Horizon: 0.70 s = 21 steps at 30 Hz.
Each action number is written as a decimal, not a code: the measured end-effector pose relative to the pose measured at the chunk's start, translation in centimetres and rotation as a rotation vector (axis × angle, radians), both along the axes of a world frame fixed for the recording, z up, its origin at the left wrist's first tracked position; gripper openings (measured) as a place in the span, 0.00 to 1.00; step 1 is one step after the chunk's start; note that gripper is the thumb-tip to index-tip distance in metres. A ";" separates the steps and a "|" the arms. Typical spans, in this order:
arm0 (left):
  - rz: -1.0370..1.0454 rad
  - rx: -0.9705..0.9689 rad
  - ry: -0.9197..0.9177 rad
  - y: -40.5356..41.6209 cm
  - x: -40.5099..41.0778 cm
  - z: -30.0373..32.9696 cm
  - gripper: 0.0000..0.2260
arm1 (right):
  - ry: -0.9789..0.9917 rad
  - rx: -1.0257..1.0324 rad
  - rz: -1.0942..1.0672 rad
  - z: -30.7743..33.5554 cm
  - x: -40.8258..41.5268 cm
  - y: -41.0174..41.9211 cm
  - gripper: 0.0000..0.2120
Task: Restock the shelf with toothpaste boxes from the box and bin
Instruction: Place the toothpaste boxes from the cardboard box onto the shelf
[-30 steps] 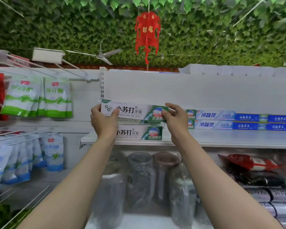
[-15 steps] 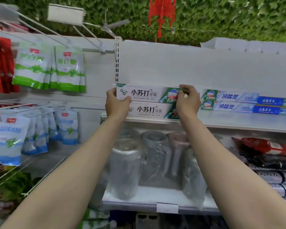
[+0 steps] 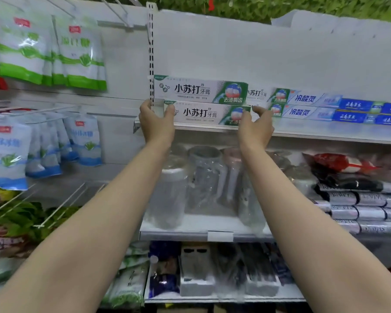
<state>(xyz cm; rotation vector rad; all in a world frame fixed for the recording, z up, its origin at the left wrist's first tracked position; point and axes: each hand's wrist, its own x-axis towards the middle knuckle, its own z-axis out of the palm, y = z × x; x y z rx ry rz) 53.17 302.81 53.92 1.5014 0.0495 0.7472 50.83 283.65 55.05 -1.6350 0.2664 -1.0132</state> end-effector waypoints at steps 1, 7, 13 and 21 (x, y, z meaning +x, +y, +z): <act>-0.001 -0.006 -0.006 -0.4 -0.6 -0.3 0.28 | 0.020 0.016 0.028 -0.4 -0.5 0.0 0.14; -0.244 -0.157 0.066 -3.0 -5.0 -3.4 0.19 | 0.177 0.083 0.325 -3.9 -3.7 -0.5 0.17; -0.380 -0.312 0.314 -5.7 -8.9 -8.8 0.20 | 0.320 0.096 0.538 -8.8 -6.8 -1.4 0.22; -0.319 -0.328 0.568 -6.6 -13.1 -18.8 0.18 | 0.551 0.146 0.617 -18.9 -9.8 -2.4 0.24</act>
